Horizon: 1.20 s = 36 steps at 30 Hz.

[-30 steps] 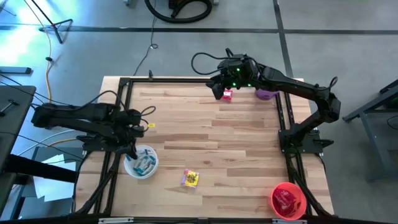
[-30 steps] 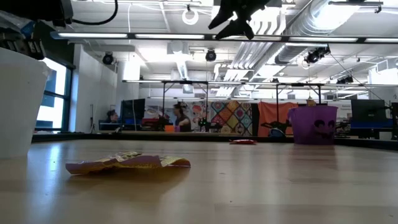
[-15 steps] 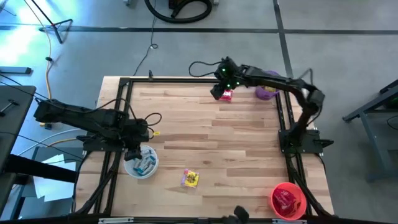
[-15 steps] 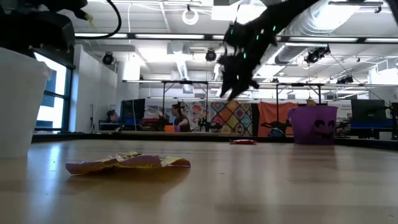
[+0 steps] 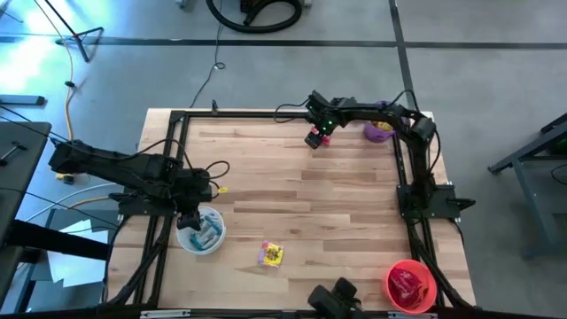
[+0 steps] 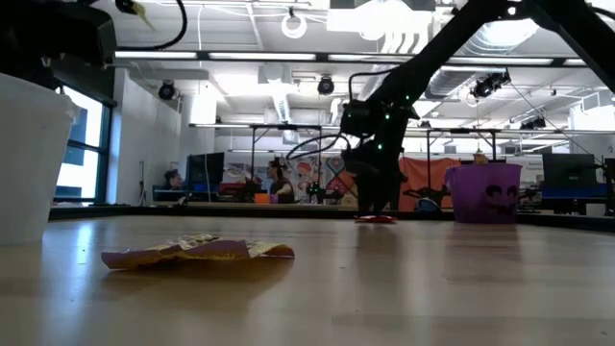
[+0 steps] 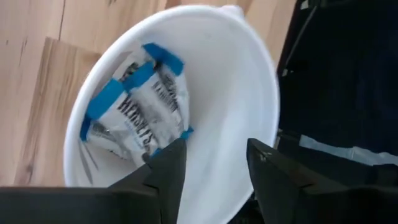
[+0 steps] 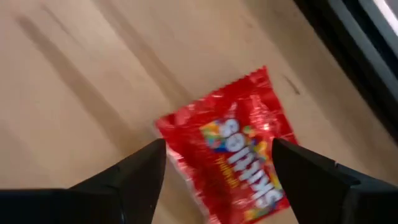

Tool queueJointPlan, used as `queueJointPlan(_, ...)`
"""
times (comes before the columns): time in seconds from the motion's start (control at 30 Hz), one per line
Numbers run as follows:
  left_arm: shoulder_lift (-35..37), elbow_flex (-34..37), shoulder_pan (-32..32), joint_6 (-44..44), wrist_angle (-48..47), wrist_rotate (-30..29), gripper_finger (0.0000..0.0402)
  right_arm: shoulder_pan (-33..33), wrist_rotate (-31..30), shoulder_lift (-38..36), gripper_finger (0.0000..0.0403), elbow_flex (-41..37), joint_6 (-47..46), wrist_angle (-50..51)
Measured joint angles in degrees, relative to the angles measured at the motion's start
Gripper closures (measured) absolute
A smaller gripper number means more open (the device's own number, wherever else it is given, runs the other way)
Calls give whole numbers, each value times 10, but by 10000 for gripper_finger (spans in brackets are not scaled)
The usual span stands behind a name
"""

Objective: Sort candy
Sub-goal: Put the white chocolate bar into the white bin, then put the red candy into the orange bin

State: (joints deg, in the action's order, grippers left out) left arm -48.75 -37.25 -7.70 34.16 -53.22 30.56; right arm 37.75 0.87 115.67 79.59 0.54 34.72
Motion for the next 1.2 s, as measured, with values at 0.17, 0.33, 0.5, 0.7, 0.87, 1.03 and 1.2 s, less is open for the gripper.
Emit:
queueJointPlan(0.17,0,-22,0,-17,-2,4,241,6,-11,26,114,2,15,-13)
queueJointPlan(0.33,0,-49,0,-14,-9,5,242,5,-7,32,156,4,14,-13)
queueJointPlan(0.5,11,-92,1,-17,-12,2,269,5,-2,30,258,21,15,8)
queueJointPlan(0.7,24,-138,27,-14,-14,-24,322,4,24,29,366,92,14,99)
queueJointPlan(0.87,25,-144,88,-51,7,-40,354,-28,99,-13,368,135,-9,178)
queueJointPlan(1.03,10,-144,183,-165,32,-59,377,-103,175,-109,358,87,-89,195)
queueJointPlan(1.2,-29,-144,271,-253,88,-53,396,-217,178,-228,371,0,-274,196)
